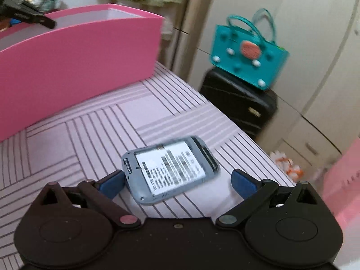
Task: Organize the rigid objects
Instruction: 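Move the right gripper to the grey card reader and grasp it, then carry the grey card reader into the pink box and release it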
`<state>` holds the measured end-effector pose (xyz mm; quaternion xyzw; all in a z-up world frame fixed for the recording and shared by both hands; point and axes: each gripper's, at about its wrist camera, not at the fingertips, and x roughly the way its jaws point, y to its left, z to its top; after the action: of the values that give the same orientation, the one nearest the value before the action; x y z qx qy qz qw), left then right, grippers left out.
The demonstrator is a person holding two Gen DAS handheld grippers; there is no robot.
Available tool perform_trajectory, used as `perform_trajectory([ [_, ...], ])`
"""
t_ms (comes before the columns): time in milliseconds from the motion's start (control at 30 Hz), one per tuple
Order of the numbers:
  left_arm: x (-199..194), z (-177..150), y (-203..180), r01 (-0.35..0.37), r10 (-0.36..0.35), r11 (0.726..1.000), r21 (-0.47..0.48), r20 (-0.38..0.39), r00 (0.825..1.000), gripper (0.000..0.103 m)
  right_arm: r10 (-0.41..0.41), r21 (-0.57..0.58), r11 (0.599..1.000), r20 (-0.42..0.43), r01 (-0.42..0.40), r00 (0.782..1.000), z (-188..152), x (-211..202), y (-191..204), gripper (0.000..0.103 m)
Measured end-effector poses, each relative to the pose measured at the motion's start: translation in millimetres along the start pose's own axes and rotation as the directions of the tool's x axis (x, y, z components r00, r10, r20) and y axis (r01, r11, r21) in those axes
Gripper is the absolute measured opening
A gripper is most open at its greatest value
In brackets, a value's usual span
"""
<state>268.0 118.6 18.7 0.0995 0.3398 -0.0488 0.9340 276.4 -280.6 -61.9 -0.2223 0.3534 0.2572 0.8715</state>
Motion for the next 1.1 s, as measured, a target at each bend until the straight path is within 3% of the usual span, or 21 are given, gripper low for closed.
perform_trajectory([
  [133, -1, 0, 0, -0.002, 0.002, 1.000, 0.000, 0.005, 1.000, 0.008, 0.052, 0.201, 0.979, -0.062, -0.039, 0.997, -3, 1, -14, 0.101],
  [200, 0, 0, 1, -0.005, 0.005, 1.000, -0.019, 0.005, 1.000, 0.008, 0.119, 0.368, 0.926, -0.056, -0.090, 0.991, -5, 4, -20, 0.103],
  [300, 0, 0, 6, 0.012, -0.012, 0.998, -0.062, 0.008, 1.000, 0.008, 0.081, 0.481, 0.874, -0.013, -0.065, 0.997, -4, 6, -18, 0.101],
  [400, -1, -1, 11, 0.034, -0.033, 0.995, -0.093, 0.010, 0.999, 0.007, 0.011, 0.456, 0.890, -0.005, -0.007, 1.000, 5, 15, -8, 0.091],
  [467, -1, -1, 9, 0.029, -0.028, 0.996, -0.084, 0.009, 1.000, 0.007, -0.052, 0.407, 0.912, -0.011, 0.052, 0.999, 13, 24, 2, 0.075],
  [533, 0, 0, 6, 0.013, -0.013, 0.998, -0.067, 0.002, 1.000, 0.008, -0.050, 0.368, 0.929, 0.005, 0.045, 0.999, 19, 23, 6, 0.067],
  [633, 1, 1, 1, -0.007, 0.006, 0.999, -0.034, -0.020, 1.000, 0.009, -0.029, 0.340, 0.940, -0.003, 0.029, 1.000, 24, 22, 9, 0.065],
  [767, 6, 3, 0, -0.002, 0.000, 1.000, -0.018, -0.086, 0.996, 0.009, -0.046, 0.393, 0.918, -0.025, 0.052, 0.999, 22, 23, 5, 0.080],
  [833, 6, 4, 0, 0.007, -0.008, 1.000, -0.012, -0.106, 0.994, 0.009, -0.052, 0.398, 0.916, -0.015, 0.053, 0.999, 22, 25, 4, 0.075],
  [867, 5, 4, 1, 0.009, -0.010, 1.000, -0.012, -0.114, 0.993, 0.009, -0.056, 0.399, 0.915, -0.010, 0.055, 0.998, 22, 25, 4, 0.065],
  [933, 1, 5, 2, 0.014, -0.015, 1.000, -0.012, -0.121, 0.993, 0.009, -0.052, 0.405, 0.913, -0.014, 0.053, 0.999, 26, 24, 5, 0.065],
  [1000, -5, 6, 4, 0.023, -0.026, 1.000, -0.021, -0.119, 0.993, 0.009, -0.008, 0.451, 0.893, 0.018, -0.001, 1.000, 24, 19, 5, 0.064],
  [1100, -14, 6, 5, 0.022, -0.025, 0.999, -0.027, -0.103, 0.994, 0.009, -0.046, 0.460, 0.887, 0.036, 0.024, 0.998, 25, 10, 13, 0.064],
])
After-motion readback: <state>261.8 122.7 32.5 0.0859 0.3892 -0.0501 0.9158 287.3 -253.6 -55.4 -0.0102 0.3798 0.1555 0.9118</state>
